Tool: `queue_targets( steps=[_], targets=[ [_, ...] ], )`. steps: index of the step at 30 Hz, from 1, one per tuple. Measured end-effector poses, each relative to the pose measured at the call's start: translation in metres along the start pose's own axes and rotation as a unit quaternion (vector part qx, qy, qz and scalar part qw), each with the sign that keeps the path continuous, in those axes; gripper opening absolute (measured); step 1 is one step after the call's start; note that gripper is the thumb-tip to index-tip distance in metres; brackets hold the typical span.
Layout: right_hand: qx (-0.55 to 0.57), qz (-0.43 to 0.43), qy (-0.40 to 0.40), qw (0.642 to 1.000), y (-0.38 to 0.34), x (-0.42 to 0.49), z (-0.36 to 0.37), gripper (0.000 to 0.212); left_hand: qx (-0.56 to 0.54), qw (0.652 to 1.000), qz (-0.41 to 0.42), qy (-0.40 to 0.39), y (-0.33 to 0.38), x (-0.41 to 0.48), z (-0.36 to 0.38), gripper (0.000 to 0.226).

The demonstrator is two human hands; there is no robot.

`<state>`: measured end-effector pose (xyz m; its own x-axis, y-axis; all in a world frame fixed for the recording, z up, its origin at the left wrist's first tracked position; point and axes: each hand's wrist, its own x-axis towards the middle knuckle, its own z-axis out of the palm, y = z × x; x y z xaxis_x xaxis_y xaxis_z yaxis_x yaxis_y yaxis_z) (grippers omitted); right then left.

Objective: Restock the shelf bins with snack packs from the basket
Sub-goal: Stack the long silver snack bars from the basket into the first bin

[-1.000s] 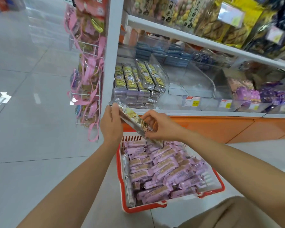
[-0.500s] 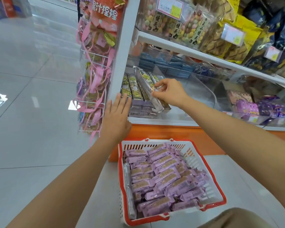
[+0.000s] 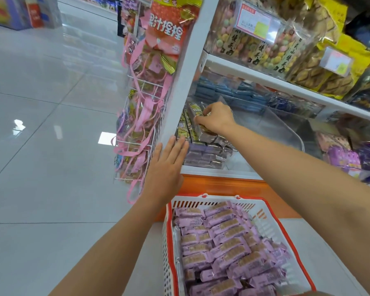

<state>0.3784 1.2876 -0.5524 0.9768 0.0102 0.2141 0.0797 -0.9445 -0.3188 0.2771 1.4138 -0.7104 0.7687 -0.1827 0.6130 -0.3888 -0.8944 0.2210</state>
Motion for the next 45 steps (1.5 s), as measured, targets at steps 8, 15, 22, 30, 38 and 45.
queue_targets(
  steps=[8,15,22,30,38,45],
  targets=[
    [-0.043,-0.019,0.004,0.999,-0.005,0.012,0.022,0.039,-0.013,1.0,0.01,0.019,-0.003,0.001,0.002,0.086],
    [-0.07,-0.045,0.008,0.997,0.005,0.017,0.024,0.05,-0.027,1.0,-0.007,-0.004,0.0,0.0,0.002,0.088],
    [0.002,-0.121,0.064,0.991,0.016,-0.006,0.012,0.035,-0.031,0.999,-0.026,-0.016,0.012,-0.003,-0.003,0.088],
    [0.186,-0.179,0.078,0.963,0.038,-0.089,0.027,0.007,-0.039,0.998,-0.036,-0.014,0.032,-0.039,0.012,0.079],
    [0.169,-0.106,-0.043,0.979,0.101,-0.16,0.117,0.005,-0.036,0.979,-0.066,-0.19,0.032,-0.114,0.061,0.06],
    [0.123,-0.02,-0.166,0.978,0.134,-0.212,0.184,0.015,-0.037,0.942,-0.127,-0.309,0.027,-0.153,0.076,0.084]
  ],
)
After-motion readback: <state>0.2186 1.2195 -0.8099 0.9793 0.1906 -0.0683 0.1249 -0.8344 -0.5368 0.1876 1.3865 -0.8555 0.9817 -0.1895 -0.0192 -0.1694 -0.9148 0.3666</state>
